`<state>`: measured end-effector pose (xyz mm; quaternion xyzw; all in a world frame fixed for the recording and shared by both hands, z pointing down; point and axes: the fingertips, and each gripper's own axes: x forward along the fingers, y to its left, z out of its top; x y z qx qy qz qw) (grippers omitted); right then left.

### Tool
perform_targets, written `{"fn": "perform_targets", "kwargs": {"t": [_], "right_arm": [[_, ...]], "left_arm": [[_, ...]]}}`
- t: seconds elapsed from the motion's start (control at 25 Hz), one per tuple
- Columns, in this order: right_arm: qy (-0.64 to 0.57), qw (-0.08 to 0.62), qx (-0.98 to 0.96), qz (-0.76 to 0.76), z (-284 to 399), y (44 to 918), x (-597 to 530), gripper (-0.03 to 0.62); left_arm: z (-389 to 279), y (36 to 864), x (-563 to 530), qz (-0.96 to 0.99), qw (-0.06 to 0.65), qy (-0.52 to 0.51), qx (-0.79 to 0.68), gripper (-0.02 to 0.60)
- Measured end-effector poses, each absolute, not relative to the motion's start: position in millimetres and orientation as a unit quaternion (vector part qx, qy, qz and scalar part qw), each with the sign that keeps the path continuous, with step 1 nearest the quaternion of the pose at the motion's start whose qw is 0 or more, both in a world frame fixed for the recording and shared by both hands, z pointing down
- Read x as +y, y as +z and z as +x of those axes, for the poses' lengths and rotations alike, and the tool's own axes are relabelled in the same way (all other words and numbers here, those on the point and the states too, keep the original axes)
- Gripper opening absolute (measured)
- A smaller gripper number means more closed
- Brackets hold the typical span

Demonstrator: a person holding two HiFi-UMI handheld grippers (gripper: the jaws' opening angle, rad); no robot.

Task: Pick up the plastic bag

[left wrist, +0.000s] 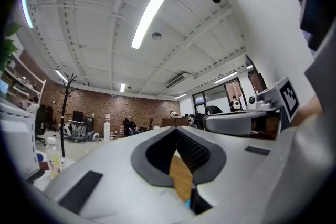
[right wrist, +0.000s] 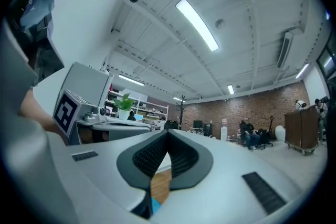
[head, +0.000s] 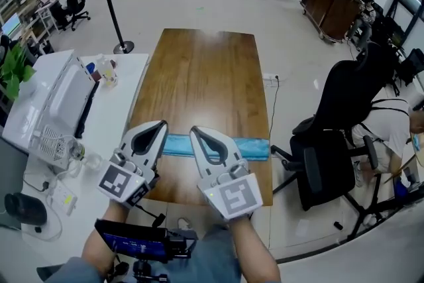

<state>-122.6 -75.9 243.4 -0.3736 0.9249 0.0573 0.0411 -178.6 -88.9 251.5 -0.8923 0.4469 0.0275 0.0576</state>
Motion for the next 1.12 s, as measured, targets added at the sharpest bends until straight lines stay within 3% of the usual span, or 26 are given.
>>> {"fn": "perform_targets", "kwargs": {"t": [1.12], "right_arm": [[0.061,0.039,0.919,-0.387,-130.0,244.8,-71.7,0.005]], "left_arm": [[-172.4,253.4,-82.0,-0.899,0.062,0.023,0.433,0.011]]}}
